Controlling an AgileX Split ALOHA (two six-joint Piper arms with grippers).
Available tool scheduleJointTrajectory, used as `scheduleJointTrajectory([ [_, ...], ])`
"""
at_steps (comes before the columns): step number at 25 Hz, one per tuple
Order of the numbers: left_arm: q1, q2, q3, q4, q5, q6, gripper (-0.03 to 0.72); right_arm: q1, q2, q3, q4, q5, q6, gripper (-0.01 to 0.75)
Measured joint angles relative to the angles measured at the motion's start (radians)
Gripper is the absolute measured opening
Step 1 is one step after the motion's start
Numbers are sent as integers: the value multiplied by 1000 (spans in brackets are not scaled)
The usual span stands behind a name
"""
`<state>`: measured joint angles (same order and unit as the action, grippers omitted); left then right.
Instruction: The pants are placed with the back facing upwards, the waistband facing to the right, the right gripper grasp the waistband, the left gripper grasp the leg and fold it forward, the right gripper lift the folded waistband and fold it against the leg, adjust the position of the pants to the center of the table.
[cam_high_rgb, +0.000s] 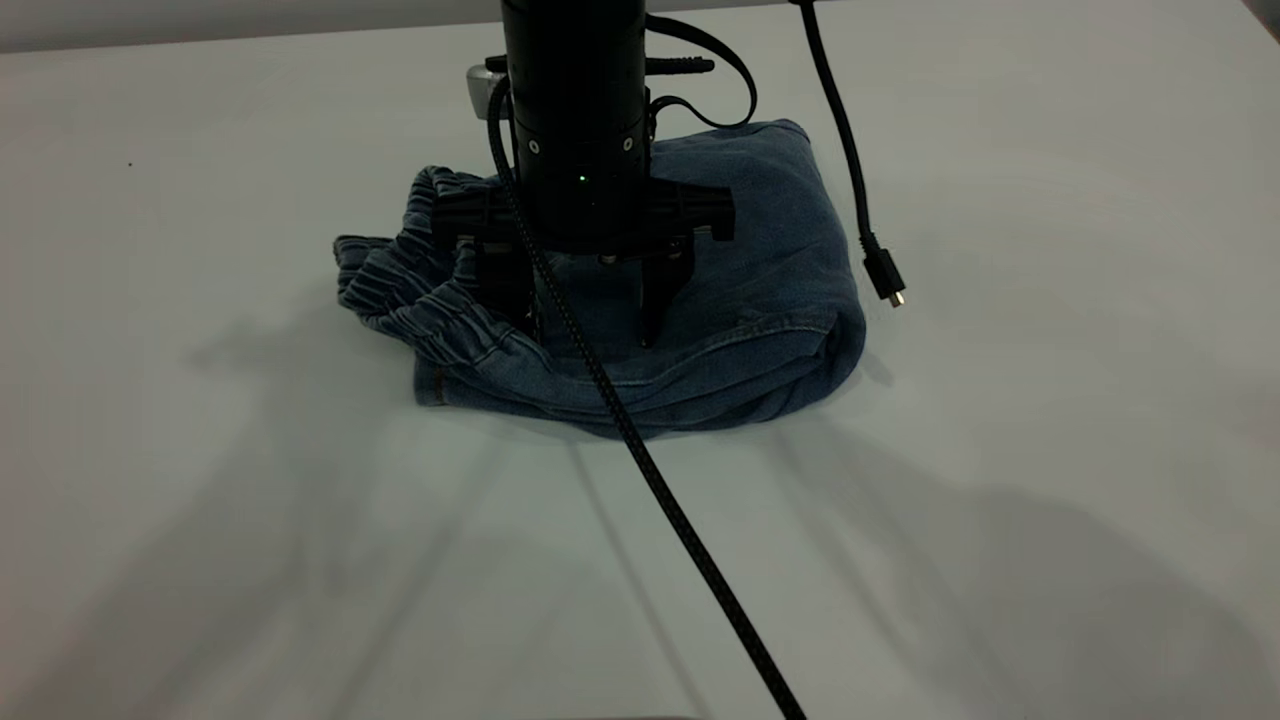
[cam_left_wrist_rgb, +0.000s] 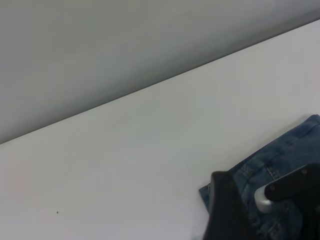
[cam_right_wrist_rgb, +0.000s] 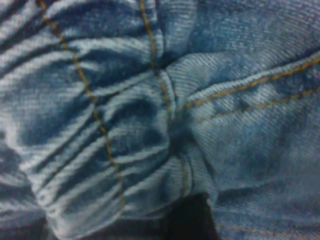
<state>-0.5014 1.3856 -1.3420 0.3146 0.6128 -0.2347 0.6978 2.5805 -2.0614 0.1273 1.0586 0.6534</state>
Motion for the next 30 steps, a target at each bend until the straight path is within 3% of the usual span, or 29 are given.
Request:
scheduleJointTrajectory([
  [6,0,0,0,0,0,0,401,0,-51,-68,2,69,-80,475],
  [12,0,-38,0,0,40,0,401,0,-165,-188,-50,158,-320,475],
  [19,0,-213,0,-2,226,16,401,0,-376,-192,-49,183,-444,475],
  [26,0,-372,1,-61,560,132,401,0,-695,-194,-1,200,-559,475],
  [30,0,-442,2,-109,560,141,401,0,-895,-196,3,208,-598,475],
])
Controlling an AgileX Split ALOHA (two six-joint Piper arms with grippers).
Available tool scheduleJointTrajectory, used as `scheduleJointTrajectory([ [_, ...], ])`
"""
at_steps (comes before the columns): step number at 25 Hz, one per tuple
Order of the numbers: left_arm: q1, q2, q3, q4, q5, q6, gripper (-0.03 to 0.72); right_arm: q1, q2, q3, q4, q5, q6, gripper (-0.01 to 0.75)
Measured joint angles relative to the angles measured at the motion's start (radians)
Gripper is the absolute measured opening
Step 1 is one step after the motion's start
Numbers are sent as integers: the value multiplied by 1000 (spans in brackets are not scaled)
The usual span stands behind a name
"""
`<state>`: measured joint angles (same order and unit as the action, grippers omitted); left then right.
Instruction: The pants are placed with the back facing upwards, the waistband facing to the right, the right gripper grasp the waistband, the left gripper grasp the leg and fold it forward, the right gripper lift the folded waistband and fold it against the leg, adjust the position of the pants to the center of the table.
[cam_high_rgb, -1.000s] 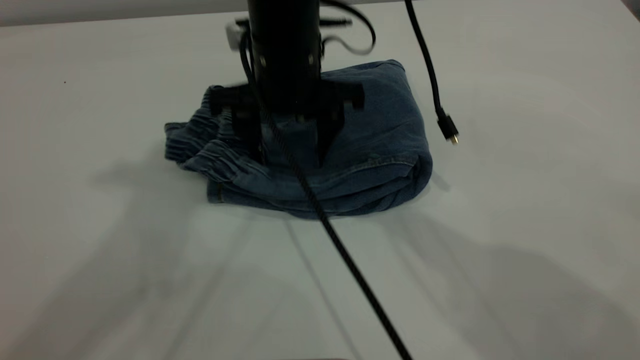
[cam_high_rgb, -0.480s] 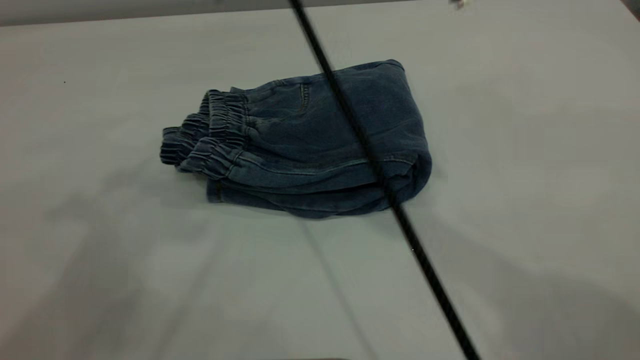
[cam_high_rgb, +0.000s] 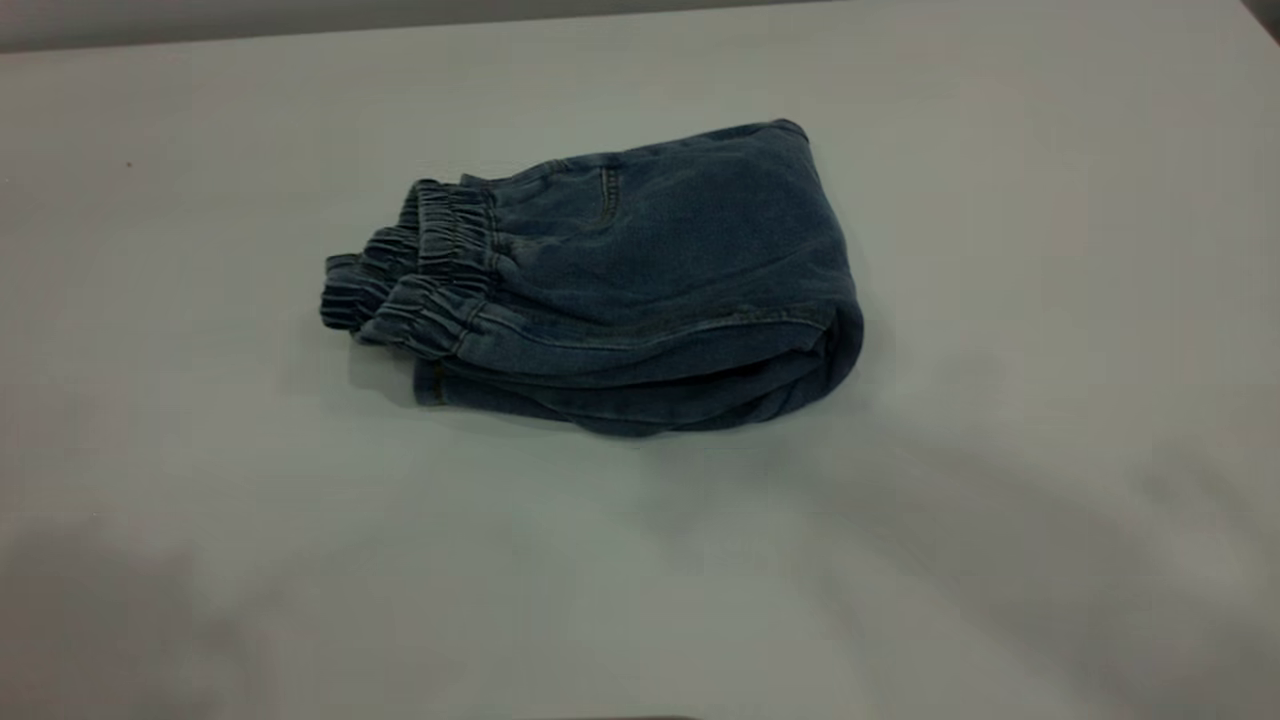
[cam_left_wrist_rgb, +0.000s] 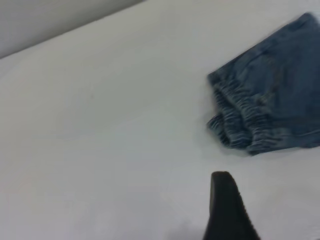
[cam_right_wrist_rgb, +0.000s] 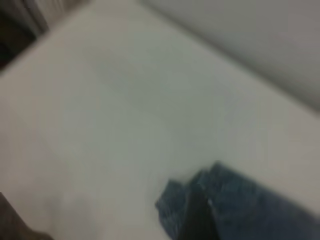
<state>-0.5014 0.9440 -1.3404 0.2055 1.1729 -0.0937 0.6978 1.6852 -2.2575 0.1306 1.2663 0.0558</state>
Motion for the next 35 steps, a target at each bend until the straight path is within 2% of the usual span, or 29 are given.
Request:
scheduleJointTrajectory([
  [4,0,-77,0,-71,0,8,401,0,-191,17,-4,3,-38,475],
  [7,0,-133,1,-97,0,11,401,0,-347,138,-14,4,-43,475],
  [13,0,-244,140,-106,0,30,401,0,-666,573,-74,12,-20,475],
  [18,0,-346,370,-120,0,32,401,0,-883,940,-91,13,-15,475],
  [24,0,-460,607,-225,0,32,401,0,-1063,1354,-94,7,36,475],
  [28,0,-522,718,-236,-5,32,401,0,-1157,1549,-112,-27,55,475],
  [35,0,-561,807,-236,-11,32,401,0,-1319,1734,-117,-82,74,475],
])
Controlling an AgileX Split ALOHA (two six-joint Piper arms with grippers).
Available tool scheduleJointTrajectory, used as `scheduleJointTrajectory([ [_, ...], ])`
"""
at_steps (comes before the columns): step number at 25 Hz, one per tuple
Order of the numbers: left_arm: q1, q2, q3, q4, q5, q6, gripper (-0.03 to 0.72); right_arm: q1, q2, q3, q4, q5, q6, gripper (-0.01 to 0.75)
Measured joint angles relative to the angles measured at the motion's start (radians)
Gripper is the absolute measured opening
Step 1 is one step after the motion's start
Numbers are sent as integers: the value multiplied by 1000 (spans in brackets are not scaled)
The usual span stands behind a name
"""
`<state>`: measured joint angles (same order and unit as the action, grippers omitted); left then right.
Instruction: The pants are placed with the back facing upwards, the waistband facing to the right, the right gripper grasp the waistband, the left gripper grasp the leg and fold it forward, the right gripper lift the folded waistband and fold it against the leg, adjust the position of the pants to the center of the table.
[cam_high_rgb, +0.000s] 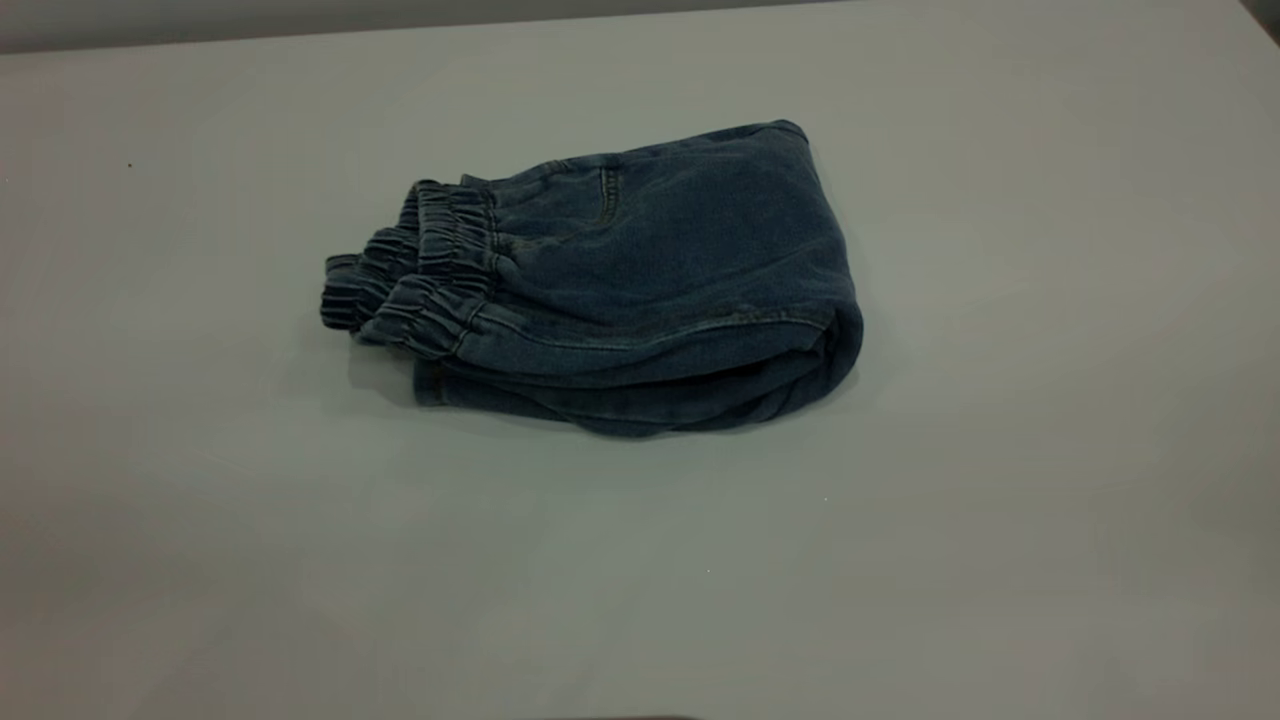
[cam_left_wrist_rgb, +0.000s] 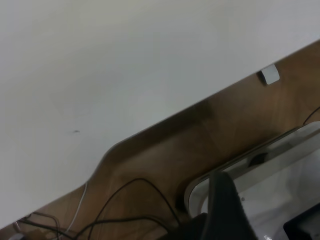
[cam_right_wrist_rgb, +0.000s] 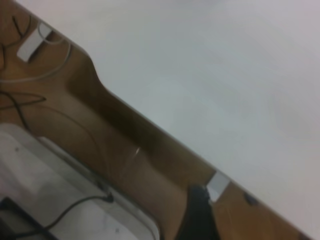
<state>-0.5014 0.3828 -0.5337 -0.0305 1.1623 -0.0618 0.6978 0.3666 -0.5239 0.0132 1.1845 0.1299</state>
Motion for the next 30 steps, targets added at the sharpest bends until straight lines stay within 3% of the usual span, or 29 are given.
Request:
scheduleJointTrajectory([
  [6,0,0,32,1,-53,25,401,0,-64,51,0,-57,0,475],
  [24,0,0,44,1,-53,35,401,-5,-68,51,0,-59,0,475],
  [26,13,0,44,0,-53,36,401,-60,-69,51,0,-59,0,475],
  [30,131,0,44,0,-53,37,401,-303,-77,51,0,-59,0,475],
])
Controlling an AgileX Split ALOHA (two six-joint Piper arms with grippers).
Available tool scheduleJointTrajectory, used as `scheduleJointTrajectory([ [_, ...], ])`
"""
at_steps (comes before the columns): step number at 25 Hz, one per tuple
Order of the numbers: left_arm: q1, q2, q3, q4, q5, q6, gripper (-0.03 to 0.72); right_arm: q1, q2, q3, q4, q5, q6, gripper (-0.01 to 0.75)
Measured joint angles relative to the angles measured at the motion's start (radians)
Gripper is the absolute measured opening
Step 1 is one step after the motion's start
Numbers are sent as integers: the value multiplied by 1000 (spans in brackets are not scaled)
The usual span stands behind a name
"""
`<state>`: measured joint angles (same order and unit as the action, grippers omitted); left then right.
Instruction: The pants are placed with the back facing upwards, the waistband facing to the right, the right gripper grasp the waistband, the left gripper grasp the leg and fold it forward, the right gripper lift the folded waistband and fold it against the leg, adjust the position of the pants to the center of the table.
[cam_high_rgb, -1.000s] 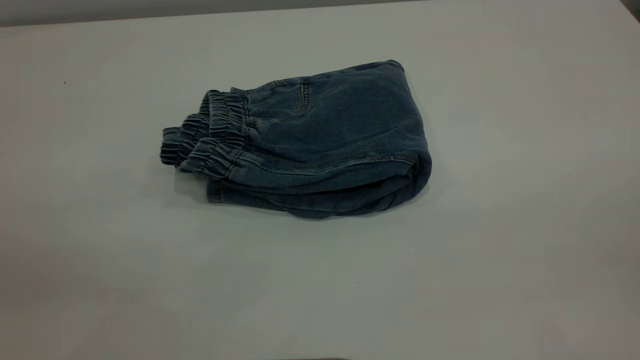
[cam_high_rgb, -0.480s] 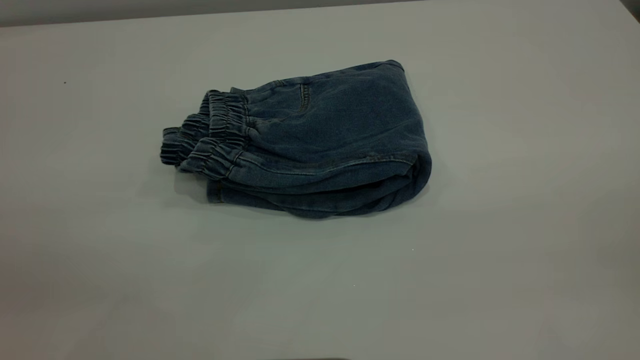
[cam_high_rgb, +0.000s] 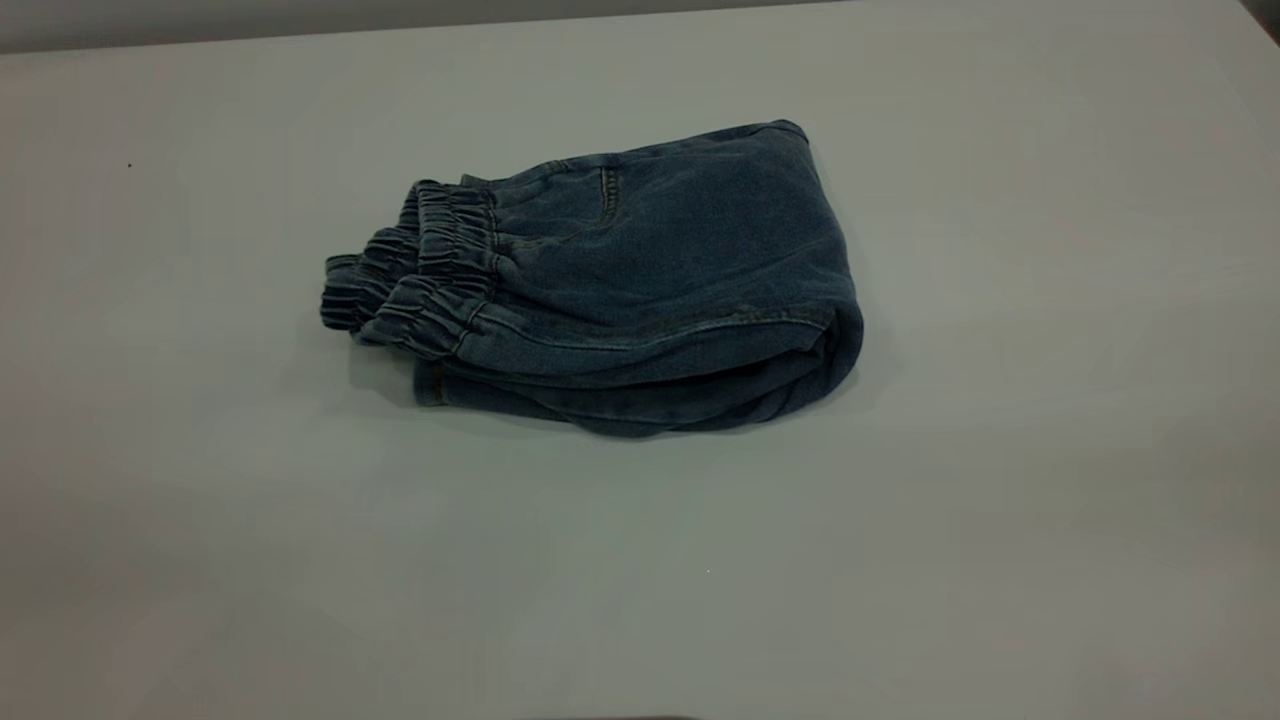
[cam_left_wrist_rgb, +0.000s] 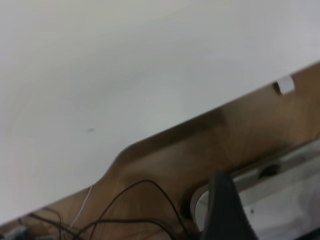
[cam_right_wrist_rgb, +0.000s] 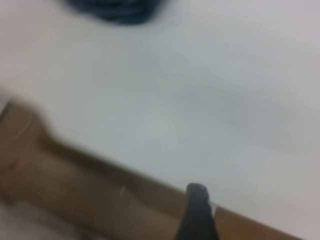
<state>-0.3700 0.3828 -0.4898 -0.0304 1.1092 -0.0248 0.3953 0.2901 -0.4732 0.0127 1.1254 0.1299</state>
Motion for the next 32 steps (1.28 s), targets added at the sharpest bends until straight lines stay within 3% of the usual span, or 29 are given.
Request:
scheduleJointTrajectory([
  [4,167,0,0,0,0,0,401,-223,-69,0,-2,0,0,475],
  [7,274,0,0,0,0,1,401,-287,-163,0,-2,1,0,475],
  [10,334,0,0,0,0,1,401,-297,-263,0,-2,3,0,475],
  [16,346,-52,0,0,0,0,401,-297,-301,0,-2,8,0,475],
  [25,347,-388,0,0,9,0,401,-297,-301,0,-2,8,0,475],
  [32,347,-401,0,0,14,0,401,-297,-301,0,-2,8,0,475],
])
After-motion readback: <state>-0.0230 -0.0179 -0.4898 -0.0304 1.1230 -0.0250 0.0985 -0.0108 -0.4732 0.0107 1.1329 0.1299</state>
